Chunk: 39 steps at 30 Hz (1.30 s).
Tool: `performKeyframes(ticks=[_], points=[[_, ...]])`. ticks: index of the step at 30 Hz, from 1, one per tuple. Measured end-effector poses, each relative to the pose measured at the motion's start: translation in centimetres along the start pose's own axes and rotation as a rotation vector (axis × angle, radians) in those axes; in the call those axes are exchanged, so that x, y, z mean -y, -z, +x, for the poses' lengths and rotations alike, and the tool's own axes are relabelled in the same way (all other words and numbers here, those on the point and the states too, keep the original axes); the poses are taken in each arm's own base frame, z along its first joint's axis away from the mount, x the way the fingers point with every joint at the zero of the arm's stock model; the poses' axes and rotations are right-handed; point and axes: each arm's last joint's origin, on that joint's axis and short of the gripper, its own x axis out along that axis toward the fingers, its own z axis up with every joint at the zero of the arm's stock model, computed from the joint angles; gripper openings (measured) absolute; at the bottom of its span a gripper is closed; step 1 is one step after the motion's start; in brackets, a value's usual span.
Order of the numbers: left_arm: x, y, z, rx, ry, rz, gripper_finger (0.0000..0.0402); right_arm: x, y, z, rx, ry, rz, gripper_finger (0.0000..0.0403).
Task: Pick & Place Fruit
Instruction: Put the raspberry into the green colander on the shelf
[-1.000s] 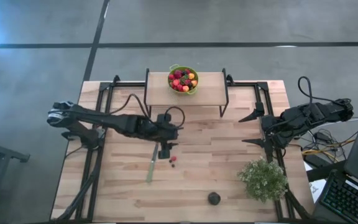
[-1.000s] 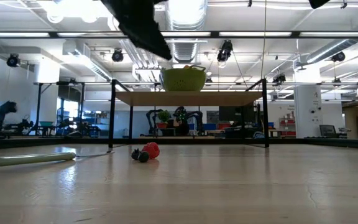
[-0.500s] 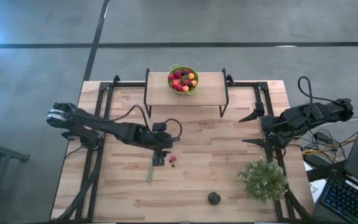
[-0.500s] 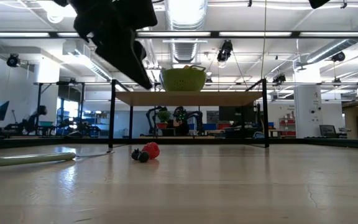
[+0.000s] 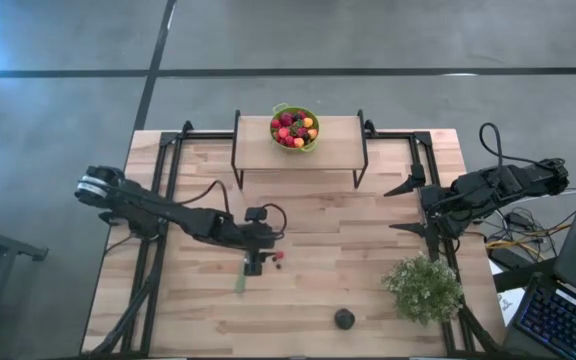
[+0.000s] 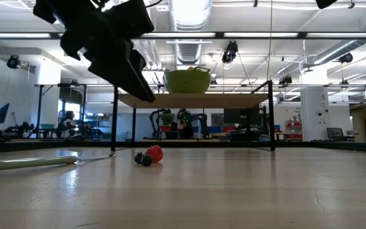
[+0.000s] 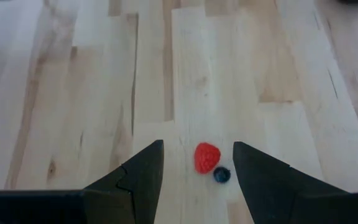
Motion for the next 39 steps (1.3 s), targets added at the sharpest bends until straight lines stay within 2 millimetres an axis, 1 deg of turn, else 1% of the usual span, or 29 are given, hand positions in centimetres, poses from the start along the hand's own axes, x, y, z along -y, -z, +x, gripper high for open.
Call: performKeyframes(ticks=[4,9,16,24,39], points=[[0.3,0.5,0.2,0.018,-0.004,-0.003,0.0199,0.0,0.0,0.0,0.0,0.0,0.0,0.0363],[0.7,0.8,0.2,0.021,-0.059,-0.014,0.0199,0.0,0.0,0.0,0.0,0.0,0.0,0.0363],[1.6,1.0,0.0,0.027,-0.057,-0.014,0.0199,0.0,0.0,0.0,0.0,0.0,0.0,0.0363],[2.3,1.9,1.5,-0.02,-0.064,-0.012,0.0199,0.0,0.0,0.0,0.0,0.0,0.0,0.0363],[2.6,2.4,3.5,-0.028,-0.084,0.002,0.0199,0.0,0.0,0.0,0.001,0.0,0.0,0.0363]])
